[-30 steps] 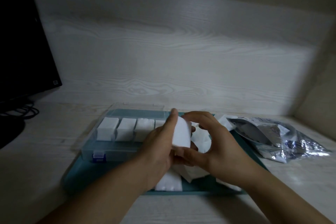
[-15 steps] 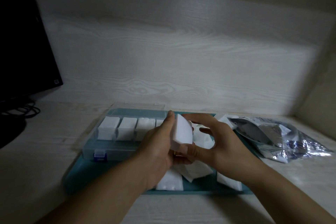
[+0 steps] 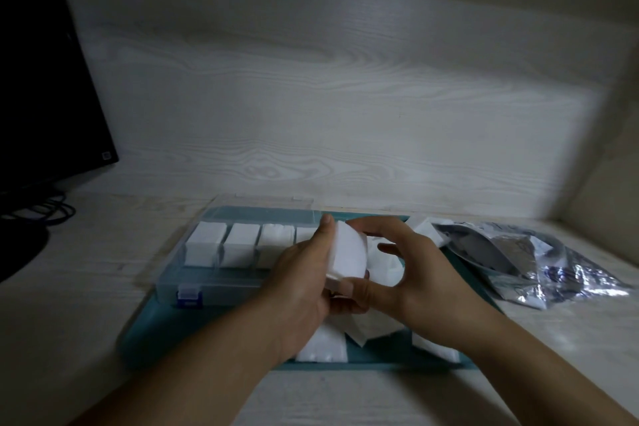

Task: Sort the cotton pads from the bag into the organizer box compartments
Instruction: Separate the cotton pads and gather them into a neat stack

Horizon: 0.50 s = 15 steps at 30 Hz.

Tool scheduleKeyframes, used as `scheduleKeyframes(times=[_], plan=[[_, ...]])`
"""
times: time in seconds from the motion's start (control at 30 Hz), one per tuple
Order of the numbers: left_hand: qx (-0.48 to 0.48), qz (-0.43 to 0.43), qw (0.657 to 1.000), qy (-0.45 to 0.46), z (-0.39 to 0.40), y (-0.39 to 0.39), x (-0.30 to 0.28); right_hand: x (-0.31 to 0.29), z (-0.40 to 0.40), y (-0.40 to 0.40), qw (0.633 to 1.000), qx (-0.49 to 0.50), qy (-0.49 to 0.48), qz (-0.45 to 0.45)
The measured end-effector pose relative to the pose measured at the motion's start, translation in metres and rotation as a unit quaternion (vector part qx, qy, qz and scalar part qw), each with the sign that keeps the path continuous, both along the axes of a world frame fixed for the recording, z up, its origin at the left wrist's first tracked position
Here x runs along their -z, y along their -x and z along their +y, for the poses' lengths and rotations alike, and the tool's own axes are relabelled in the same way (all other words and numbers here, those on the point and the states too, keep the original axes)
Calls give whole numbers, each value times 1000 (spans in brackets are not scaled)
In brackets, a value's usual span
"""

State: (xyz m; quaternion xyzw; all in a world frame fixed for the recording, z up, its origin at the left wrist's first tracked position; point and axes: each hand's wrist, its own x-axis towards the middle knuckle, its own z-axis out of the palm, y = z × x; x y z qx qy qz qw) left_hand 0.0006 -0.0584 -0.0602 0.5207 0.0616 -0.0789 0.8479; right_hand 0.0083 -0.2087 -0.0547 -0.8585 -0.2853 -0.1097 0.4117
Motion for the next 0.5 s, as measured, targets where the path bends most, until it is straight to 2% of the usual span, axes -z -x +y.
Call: scheduleKeyframes(times=[0.17, 0.37, 0.5], plan=[[-12, 14, 1000, 1, -1, 0, 0, 1, 1, 3, 997, 11, 54, -62], [-3, 23, 999, 23, -3, 4, -4, -3, 0, 6, 991, 12, 61, -115], [-3, 33, 999, 33, 0, 2, -2, -5, 0, 8, 998, 14, 12, -56]])
